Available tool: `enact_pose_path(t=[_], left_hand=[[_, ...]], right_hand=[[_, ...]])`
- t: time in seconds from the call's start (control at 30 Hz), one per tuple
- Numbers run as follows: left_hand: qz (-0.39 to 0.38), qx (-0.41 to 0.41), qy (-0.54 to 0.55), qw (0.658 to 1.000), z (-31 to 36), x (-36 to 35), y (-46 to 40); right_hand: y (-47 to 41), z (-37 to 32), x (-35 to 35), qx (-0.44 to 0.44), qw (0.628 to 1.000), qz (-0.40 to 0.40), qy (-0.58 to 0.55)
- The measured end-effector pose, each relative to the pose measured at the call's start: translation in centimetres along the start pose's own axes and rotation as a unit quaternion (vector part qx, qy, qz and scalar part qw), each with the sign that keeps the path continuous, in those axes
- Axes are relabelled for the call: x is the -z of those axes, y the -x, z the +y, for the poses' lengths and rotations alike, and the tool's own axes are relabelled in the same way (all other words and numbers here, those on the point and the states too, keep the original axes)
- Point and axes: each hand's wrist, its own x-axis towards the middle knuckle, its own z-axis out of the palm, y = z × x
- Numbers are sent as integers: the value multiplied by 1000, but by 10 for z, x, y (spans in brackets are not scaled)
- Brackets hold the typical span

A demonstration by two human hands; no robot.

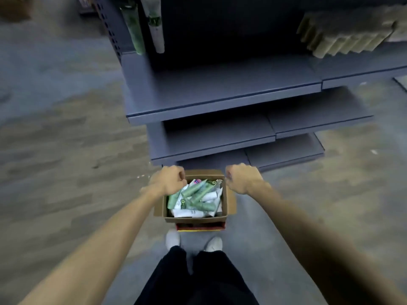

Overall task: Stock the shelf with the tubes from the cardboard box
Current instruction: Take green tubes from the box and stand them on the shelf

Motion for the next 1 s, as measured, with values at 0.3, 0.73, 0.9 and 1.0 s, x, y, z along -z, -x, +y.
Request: enact_pose_path(t=[0.3, 0.73, 0.9, 1.0], left_hand=[[-87, 98, 172, 976, -52, -129, -91], [-98, 126, 170, 973, -90, -209, -165], [-86, 114, 137, 980, -102, -216, -178], [-58, 74, 71, 993, -108, -218, -190]], right_hand=[[-87, -5, -153, -125, 964, -96, -213], [-162, -4, -237, -206, 906, -113, -351], [-175, -4, -253, -229, 886, -152, -373], [-186, -6, -259, -256, 871, -139, -397]])
